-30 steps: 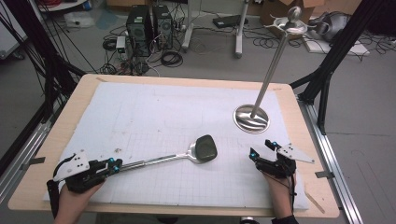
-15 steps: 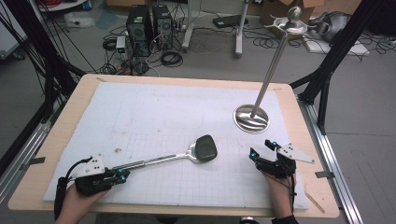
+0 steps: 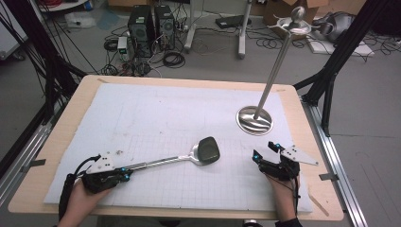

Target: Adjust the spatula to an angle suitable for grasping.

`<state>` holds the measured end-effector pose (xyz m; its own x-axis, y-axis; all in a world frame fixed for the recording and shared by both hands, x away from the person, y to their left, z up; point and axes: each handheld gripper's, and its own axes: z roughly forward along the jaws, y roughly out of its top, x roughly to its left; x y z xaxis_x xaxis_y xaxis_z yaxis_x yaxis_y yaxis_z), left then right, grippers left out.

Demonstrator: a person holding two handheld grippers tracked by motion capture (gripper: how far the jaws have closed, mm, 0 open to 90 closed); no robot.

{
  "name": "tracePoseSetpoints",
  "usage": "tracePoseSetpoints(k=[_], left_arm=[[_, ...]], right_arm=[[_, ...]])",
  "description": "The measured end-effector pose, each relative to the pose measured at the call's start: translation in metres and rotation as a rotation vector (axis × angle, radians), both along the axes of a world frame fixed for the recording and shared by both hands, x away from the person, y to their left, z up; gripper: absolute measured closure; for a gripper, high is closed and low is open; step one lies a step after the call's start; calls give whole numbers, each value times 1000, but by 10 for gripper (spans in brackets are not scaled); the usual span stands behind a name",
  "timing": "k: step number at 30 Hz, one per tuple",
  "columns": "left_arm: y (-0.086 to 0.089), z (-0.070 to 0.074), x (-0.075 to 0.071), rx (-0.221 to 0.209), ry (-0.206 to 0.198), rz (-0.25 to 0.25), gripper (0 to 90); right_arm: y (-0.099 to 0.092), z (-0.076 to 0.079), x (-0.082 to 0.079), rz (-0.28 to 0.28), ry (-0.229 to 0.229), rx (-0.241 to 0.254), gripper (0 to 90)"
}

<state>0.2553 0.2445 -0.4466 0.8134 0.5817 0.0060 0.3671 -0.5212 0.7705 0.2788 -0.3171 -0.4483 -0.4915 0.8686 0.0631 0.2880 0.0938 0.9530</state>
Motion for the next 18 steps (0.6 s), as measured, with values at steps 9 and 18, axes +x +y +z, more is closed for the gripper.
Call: tracePoseSetpoints(k=[9,18], left_arm=[[-4,2,19,40,-13,61,899],[-15,1,47,10,-13,185,899]], right_arm=[[0,0,0,0,0,-1,258],[-1,0,0,-5,3,4,258]])
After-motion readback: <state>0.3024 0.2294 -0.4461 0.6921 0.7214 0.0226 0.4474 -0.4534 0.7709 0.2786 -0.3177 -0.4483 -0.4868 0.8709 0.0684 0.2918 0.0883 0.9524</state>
